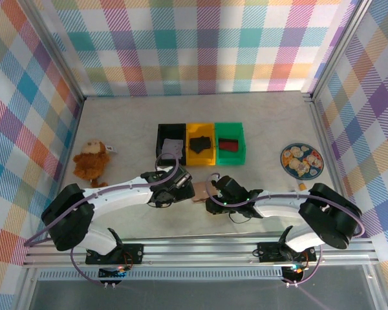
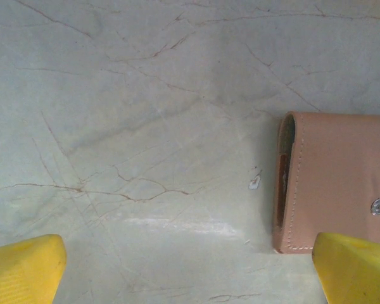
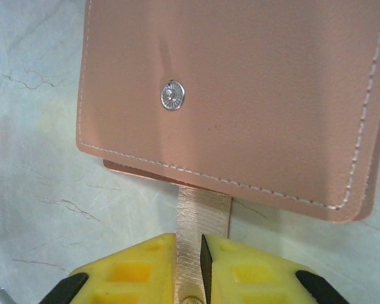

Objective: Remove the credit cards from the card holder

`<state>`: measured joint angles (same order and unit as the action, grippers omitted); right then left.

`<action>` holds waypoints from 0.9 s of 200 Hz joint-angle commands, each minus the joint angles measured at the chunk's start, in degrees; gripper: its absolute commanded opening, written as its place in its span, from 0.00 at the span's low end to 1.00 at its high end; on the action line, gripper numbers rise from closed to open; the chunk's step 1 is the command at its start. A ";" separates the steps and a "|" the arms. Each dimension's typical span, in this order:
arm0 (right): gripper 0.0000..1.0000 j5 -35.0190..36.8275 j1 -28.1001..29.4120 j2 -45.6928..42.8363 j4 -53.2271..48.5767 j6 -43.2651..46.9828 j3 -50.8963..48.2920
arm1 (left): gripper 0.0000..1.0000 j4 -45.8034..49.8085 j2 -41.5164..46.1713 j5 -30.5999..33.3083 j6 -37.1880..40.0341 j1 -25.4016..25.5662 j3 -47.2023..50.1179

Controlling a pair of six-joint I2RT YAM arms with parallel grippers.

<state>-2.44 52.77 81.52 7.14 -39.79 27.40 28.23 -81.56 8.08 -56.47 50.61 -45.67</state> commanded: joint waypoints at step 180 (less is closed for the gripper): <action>0.20 -0.20 -0.43 -2.41 -4.84 2.35 -0.06 | 0.85 -37.99 -2.14 -9.43 -4.59 0.81 12.63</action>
<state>-2.57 52.51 80.23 4.84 -38.30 27.44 -9.13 -82.78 -0.99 -59.83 50.61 -33.01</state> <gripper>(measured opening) 0.200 0.862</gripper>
